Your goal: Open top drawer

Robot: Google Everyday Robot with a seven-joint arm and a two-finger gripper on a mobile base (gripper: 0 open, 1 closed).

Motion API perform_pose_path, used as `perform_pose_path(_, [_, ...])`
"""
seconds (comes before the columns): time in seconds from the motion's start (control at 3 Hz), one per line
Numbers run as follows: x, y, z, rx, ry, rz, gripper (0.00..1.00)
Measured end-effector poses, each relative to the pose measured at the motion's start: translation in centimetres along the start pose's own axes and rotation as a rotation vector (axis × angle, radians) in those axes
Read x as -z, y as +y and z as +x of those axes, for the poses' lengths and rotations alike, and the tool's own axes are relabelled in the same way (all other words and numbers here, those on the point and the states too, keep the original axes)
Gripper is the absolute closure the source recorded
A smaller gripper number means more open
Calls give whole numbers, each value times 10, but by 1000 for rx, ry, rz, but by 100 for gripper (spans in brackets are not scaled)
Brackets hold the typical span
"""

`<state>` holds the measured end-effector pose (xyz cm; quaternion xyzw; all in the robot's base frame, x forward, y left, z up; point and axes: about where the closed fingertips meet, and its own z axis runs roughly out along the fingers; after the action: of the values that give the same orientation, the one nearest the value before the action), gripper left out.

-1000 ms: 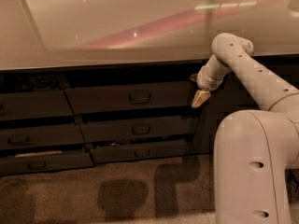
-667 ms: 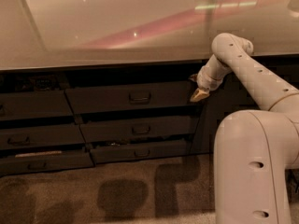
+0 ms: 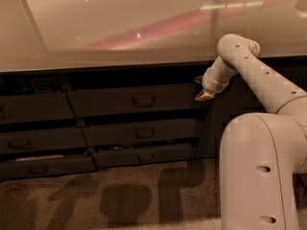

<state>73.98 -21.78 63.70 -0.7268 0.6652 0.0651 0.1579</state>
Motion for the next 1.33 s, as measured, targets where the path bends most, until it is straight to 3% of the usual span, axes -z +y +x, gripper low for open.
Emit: perform_pose_path(1.33, [14, -2, 3, 16, 6, 20, 100])
